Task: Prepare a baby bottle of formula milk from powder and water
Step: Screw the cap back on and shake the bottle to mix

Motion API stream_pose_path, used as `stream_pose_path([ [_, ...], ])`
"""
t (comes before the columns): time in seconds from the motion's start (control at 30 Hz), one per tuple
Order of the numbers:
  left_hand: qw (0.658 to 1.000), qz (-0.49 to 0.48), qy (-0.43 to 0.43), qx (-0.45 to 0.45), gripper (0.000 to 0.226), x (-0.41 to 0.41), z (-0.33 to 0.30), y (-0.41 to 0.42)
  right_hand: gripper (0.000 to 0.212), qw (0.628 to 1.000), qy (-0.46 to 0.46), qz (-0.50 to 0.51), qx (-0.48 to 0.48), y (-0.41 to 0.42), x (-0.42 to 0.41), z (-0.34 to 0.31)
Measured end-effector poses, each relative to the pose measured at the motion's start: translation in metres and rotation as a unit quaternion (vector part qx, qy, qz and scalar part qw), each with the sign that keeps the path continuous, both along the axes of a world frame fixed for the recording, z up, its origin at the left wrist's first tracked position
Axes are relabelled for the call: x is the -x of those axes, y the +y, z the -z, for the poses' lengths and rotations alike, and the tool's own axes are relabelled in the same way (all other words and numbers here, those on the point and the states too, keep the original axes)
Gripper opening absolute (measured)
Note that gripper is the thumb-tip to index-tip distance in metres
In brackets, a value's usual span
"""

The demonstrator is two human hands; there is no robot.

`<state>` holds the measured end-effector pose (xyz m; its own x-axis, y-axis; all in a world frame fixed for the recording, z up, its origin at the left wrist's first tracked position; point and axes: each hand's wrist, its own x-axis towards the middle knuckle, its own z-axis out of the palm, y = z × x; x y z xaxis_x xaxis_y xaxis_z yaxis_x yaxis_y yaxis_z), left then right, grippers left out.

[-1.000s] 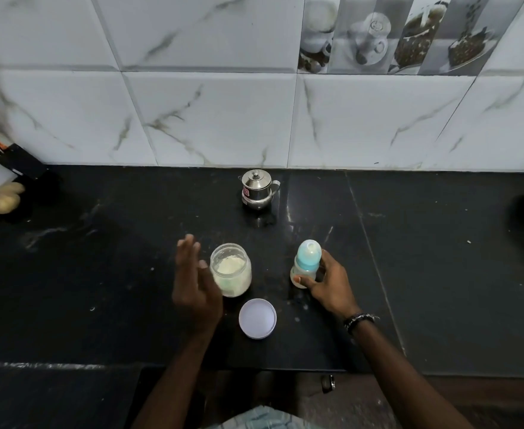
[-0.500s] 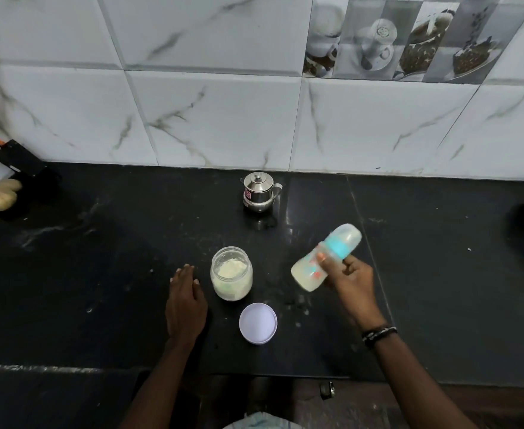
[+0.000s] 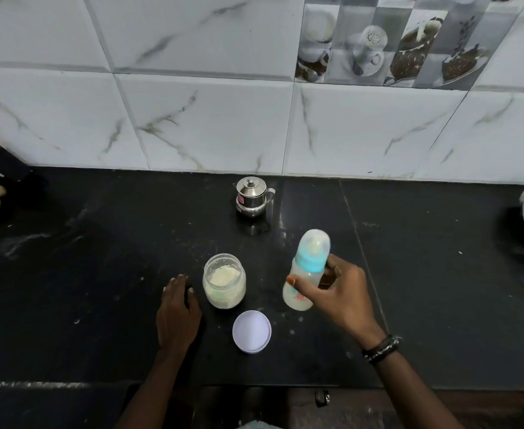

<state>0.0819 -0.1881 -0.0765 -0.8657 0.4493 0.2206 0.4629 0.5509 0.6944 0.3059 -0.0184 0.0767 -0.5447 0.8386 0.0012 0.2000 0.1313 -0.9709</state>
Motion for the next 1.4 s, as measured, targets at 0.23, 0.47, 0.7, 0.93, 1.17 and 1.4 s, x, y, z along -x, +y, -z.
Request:
stream_pose_path([
  [0.23,1.000,-0.005,0.003,-0.004,0.035,0.000,0.000,0.000,0.033,1.000,0.008,0.023,0.016,0.007,-0.002,-0.022],
  [0.47,1.000,-0.007,0.006,-0.009,0.033,0.002,0.002,0.000,0.032,0.998,-0.033,0.059,-0.012,0.016,-0.001,-0.030],
  [0.7,1.000,-0.011,0.003,-0.002,0.033,0.003,0.003,0.000,0.033,0.998,-0.039,0.029,-0.036,0.020,-0.001,-0.027],
  [0.93,1.000,-0.015,-0.007,0.002,0.034,0.003,0.003,0.000,0.020,0.999,-0.035,0.001,-0.041,0.022,-0.006,-0.027],
  [1.17,1.000,-0.016,-0.010,-0.004,0.034,0.003,0.001,0.000,0.028,0.998,-0.031,0.000,-0.049,0.020,-0.008,-0.029],
  [1.4,1.000,-0.012,-0.004,-0.008,0.033,0.004,0.002,-0.001,0.028,0.999,-0.013,-0.009,-0.028,0.023,-0.006,-0.026],
])
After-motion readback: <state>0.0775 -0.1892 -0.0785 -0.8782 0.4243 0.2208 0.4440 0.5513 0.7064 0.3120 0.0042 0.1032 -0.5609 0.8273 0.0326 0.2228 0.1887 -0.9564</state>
